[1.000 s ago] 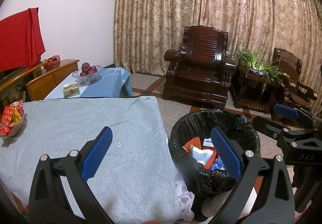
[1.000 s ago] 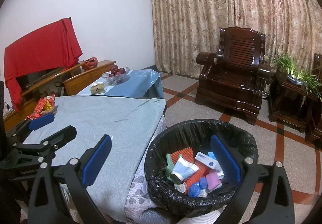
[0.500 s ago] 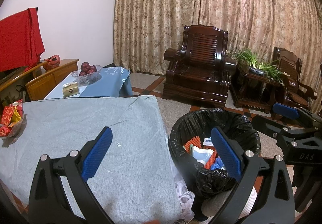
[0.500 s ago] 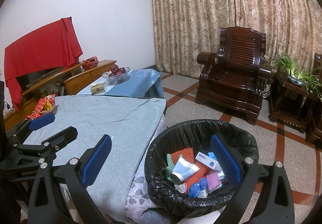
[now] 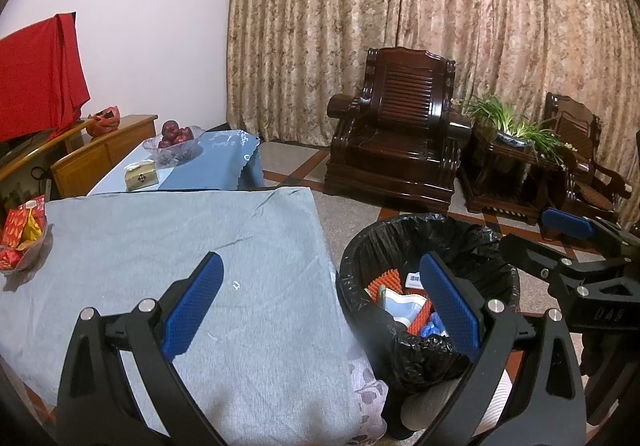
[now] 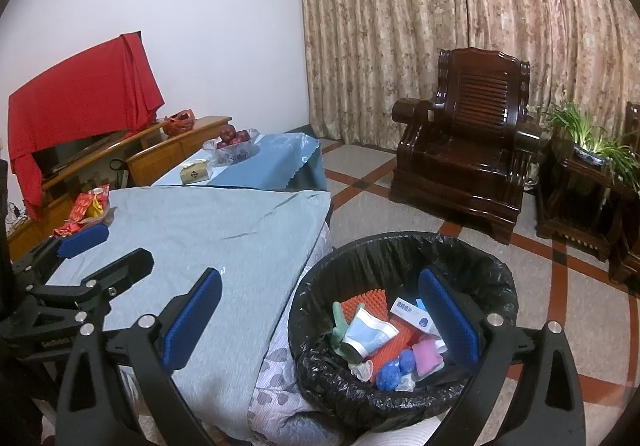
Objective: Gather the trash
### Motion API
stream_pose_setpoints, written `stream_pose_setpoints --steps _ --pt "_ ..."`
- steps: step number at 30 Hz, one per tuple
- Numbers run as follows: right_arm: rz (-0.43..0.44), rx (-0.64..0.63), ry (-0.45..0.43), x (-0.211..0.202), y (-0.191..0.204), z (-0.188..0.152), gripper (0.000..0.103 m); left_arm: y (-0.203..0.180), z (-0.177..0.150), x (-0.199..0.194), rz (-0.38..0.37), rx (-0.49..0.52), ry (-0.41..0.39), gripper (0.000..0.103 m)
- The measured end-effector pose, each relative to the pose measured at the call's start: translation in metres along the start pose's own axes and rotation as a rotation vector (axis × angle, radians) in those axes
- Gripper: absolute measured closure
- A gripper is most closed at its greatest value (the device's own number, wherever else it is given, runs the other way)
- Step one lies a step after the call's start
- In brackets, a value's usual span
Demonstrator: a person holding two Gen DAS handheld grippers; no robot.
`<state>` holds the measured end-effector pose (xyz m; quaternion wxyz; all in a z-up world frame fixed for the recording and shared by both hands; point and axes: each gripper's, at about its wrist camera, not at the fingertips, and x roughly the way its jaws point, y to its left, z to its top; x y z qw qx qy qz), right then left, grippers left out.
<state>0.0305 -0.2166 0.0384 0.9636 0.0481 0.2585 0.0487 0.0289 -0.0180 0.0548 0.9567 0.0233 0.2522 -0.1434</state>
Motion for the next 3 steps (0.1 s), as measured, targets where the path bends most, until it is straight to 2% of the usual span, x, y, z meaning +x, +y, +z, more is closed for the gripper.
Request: stream_pose_setpoints --steps 3 --pt "0.001 0.000 0.001 -0.0009 -0.0004 -0.0001 0.006 0.0018 -0.0034 -0.0019 0.000 0.000 0.002 0.007"
